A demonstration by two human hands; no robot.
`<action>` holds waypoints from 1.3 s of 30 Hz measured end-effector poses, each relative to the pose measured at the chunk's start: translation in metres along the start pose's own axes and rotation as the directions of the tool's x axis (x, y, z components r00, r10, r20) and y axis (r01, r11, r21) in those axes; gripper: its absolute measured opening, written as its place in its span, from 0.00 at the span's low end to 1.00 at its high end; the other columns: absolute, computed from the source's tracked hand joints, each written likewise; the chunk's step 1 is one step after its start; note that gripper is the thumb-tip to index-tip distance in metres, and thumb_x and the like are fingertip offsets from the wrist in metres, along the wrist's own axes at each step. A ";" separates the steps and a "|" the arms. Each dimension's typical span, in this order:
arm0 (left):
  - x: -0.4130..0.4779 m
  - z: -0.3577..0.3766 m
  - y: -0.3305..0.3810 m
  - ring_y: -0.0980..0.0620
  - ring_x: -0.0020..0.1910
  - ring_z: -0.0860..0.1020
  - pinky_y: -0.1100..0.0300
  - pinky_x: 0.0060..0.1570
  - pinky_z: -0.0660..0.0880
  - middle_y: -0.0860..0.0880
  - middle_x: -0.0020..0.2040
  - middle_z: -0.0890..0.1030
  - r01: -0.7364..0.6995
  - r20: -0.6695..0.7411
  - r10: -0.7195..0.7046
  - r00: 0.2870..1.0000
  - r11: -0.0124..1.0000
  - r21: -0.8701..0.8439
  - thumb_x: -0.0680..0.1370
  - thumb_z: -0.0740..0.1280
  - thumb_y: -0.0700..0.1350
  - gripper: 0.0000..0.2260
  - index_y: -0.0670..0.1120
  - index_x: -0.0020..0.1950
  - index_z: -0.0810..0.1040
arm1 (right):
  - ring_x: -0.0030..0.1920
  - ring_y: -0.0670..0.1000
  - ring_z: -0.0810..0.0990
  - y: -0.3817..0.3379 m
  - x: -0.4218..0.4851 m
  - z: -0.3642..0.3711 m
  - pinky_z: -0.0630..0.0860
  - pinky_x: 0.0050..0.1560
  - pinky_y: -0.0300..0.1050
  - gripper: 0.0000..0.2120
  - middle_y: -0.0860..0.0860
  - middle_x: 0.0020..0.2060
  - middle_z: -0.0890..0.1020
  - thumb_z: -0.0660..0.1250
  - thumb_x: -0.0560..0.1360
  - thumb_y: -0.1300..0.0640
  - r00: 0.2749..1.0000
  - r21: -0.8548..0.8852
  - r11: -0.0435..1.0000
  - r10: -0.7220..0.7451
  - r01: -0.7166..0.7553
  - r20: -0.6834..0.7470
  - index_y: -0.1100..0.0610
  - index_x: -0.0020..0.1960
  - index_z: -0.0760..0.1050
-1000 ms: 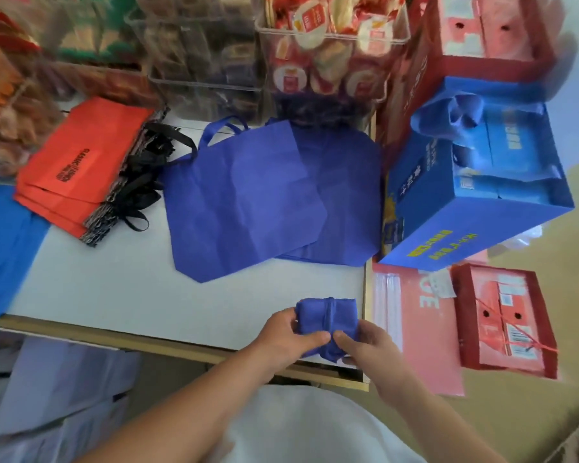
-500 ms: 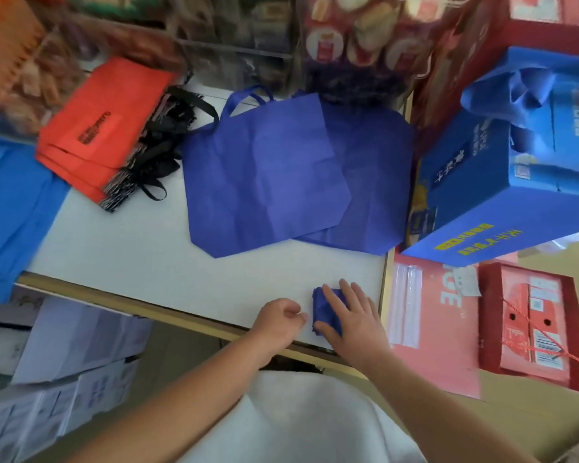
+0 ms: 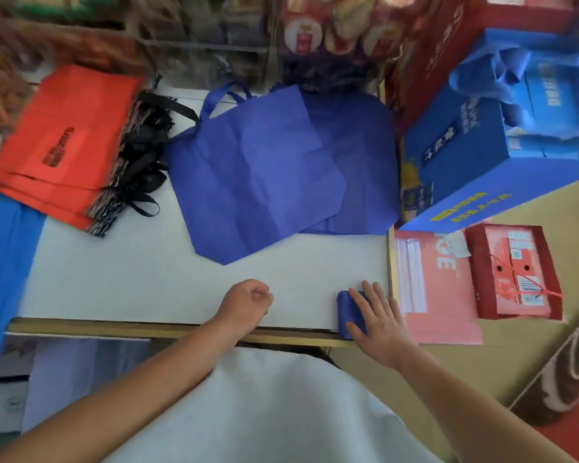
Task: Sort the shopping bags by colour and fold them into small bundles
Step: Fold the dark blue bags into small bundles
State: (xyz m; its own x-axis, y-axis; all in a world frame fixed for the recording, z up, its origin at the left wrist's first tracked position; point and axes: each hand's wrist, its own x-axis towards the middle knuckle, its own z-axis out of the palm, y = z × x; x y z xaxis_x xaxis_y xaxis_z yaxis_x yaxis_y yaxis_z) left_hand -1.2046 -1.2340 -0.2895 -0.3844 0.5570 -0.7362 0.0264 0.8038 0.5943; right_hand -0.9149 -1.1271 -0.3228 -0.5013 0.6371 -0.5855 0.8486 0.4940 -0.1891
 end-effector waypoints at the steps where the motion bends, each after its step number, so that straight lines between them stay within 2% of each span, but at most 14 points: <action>1: 0.005 -0.009 -0.002 0.52 0.53 0.82 0.53 0.58 0.80 0.53 0.53 0.82 -0.037 -0.021 0.038 0.999 0.997 0.066 0.80 0.69 0.48 0.07 0.50 0.57 0.81 | 0.80 0.50 0.31 -0.005 -0.005 -0.003 0.34 0.79 0.52 0.41 0.47 0.82 0.38 0.36 0.71 0.29 1.000 0.002 1.000 0.018 -0.018 0.006 0.42 0.82 0.40; 5: 0.032 -0.049 -0.005 0.51 0.57 0.79 0.61 0.58 0.72 0.52 0.57 0.80 -0.217 -0.086 0.245 0.966 0.943 0.250 0.81 0.69 0.47 0.10 0.47 0.60 0.81 | 0.82 0.49 0.37 -0.036 -0.007 -0.027 0.37 0.80 0.54 0.36 0.44 0.83 0.45 0.47 0.78 0.30 0.989 0.131 0.988 0.099 -0.085 -0.109 0.42 0.83 0.47; 8: 0.056 -0.078 -0.003 0.47 0.61 0.79 0.60 0.57 0.72 0.49 0.62 0.79 -0.375 -0.103 0.439 0.893 0.849 0.371 0.81 0.69 0.46 0.11 0.43 0.60 0.82 | 0.79 0.50 0.61 -0.088 0.008 -0.062 0.58 0.79 0.51 0.29 0.46 0.79 0.65 0.56 0.82 0.36 0.975 0.399 0.913 0.154 -0.079 -0.159 0.46 0.79 0.64; 10: 0.072 -0.089 -0.001 0.48 0.71 0.73 0.56 0.65 0.72 0.49 0.73 0.74 -0.402 0.008 0.448 0.894 0.793 0.458 0.82 0.68 0.50 0.16 0.45 0.67 0.80 | 0.67 0.48 0.74 -0.127 0.017 -0.084 0.70 0.70 0.47 0.25 0.43 0.69 0.76 0.57 0.82 0.37 0.977 0.521 0.850 0.174 -0.085 -0.124 0.48 0.73 0.73; 13: 0.092 -0.096 -0.001 0.51 0.77 0.65 0.51 0.69 0.71 0.54 0.79 0.64 -0.363 0.143 0.362 0.921 0.665 0.653 0.80 0.67 0.59 0.25 0.50 0.75 0.72 | 0.57 0.42 0.78 -0.171 0.031 -0.102 0.72 0.56 0.35 0.18 0.36 0.55 0.81 0.57 0.83 0.38 0.983 0.653 0.752 0.173 -0.086 -0.069 0.46 0.62 0.79; 15: 0.101 -0.096 -0.003 0.52 0.72 0.69 0.53 0.60 0.76 0.56 0.76 0.67 -0.377 0.125 0.431 0.894 0.570 0.730 0.78 0.70 0.59 0.23 0.49 0.69 0.76 | 0.56 0.42 0.80 -0.186 0.041 -0.104 0.74 0.56 0.37 0.18 0.40 0.51 0.84 0.57 0.83 0.38 0.984 0.688 0.719 0.175 -0.098 -0.042 0.48 0.56 0.80; 18: 0.112 -0.094 -0.012 0.53 0.65 0.73 0.57 0.46 0.75 0.57 0.70 0.72 -0.401 0.084 0.527 0.846 0.523 0.753 0.77 0.71 0.52 0.12 0.48 0.57 0.81 | 0.57 0.57 0.80 -0.195 0.051 -0.104 0.76 0.63 0.56 0.29 0.60 0.54 0.82 0.57 0.82 0.36 0.987 0.726 0.680 0.162 -0.102 -0.013 0.64 0.57 0.76; 21: 0.116 -0.094 -0.023 0.53 0.54 0.78 0.59 0.32 0.74 0.57 0.59 0.79 -0.392 0.104 0.549 0.829 0.439 0.808 0.71 0.78 0.45 0.06 0.51 0.44 0.83 | 0.59 0.63 0.76 -0.194 0.052 -0.102 0.73 0.63 0.62 0.32 0.64 0.56 0.79 0.58 0.82 0.36 0.987 0.734 0.671 0.163 -0.109 -0.003 0.68 0.59 0.73; 23: 0.121 -0.094 -0.024 0.52 0.53 0.78 0.57 0.32 0.76 0.57 0.56 0.80 -0.394 0.086 0.562 0.823 0.456 0.798 0.70 0.78 0.42 0.07 0.50 0.43 0.83 | 0.58 0.62 0.78 -0.191 0.052 -0.101 0.75 0.62 0.60 0.29 0.63 0.54 0.81 0.59 0.82 0.37 0.985 0.701 0.704 0.171 -0.115 -0.010 0.66 0.58 0.75; 26: 0.113 -0.102 -0.013 0.49 0.58 0.76 0.49 0.47 0.78 0.54 0.60 0.78 -0.471 0.082 0.545 0.835 0.629 0.619 0.80 0.66 0.42 0.05 0.46 0.45 0.80 | 0.58 0.49 0.81 -0.189 0.047 -0.099 0.75 0.59 0.43 0.18 0.45 0.59 0.83 0.61 0.82 0.41 0.984 0.585 0.808 0.152 -0.069 -0.093 0.51 0.62 0.80; 30: 0.079 -0.120 -0.013 0.47 0.56 0.78 0.45 0.54 0.78 0.51 0.54 0.80 -0.521 0.187 0.495 0.849 0.725 0.449 0.82 0.63 0.45 0.08 0.51 0.43 0.70 | 0.68 0.55 0.75 -0.188 0.049 -0.099 0.74 0.66 0.52 0.22 0.50 0.70 0.76 0.66 0.80 0.42 0.939 0.180 0.967 -0.114 0.180 -0.326 0.51 0.69 0.77; 34: 0.044 -0.145 -0.011 0.44 0.52 0.79 0.44 0.52 0.78 0.49 0.54 0.82 -0.508 0.200 0.470 0.860 0.746 0.429 0.84 0.59 0.49 0.06 0.56 0.47 0.66 | 0.76 0.56 0.68 -0.192 0.060 -0.108 0.66 0.75 0.58 0.31 0.51 0.74 0.73 0.55 0.78 0.32 0.927 -0.048 0.949 -0.316 0.312 -0.204 0.50 0.72 0.75; 36: 0.032 -0.160 -0.008 0.44 0.49 0.79 0.44 0.51 0.78 0.50 0.54 0.82 -0.516 0.205 0.478 0.854 0.731 0.448 0.84 0.59 0.49 0.05 0.56 0.49 0.66 | 0.78 0.56 0.66 -0.198 0.059 -0.110 0.64 0.75 0.58 0.31 0.50 0.77 0.69 0.54 0.79 0.32 0.897 -0.163 0.918 -0.391 0.362 -0.209 0.47 0.74 0.72; 39: 0.017 -0.177 -0.010 0.44 0.47 0.78 0.44 0.49 0.77 0.50 0.53 0.82 -0.544 0.241 0.494 0.836 0.682 0.489 0.84 0.58 0.50 0.04 0.55 0.50 0.66 | 0.75 0.55 0.70 -0.204 0.061 -0.114 0.68 0.74 0.59 0.30 0.50 0.74 0.73 0.54 0.80 0.33 0.876 -0.263 0.870 -0.462 0.418 -0.136 0.47 0.75 0.71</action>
State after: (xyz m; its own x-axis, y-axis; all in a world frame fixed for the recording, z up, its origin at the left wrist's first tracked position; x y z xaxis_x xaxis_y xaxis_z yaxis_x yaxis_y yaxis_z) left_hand -1.3745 -1.2696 -0.2507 -0.0859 0.9127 -0.3996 0.6780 0.3474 0.6477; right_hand -1.1381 -1.1214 -0.2297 -0.8545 0.4101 -0.3189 0.4840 0.8515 -0.2017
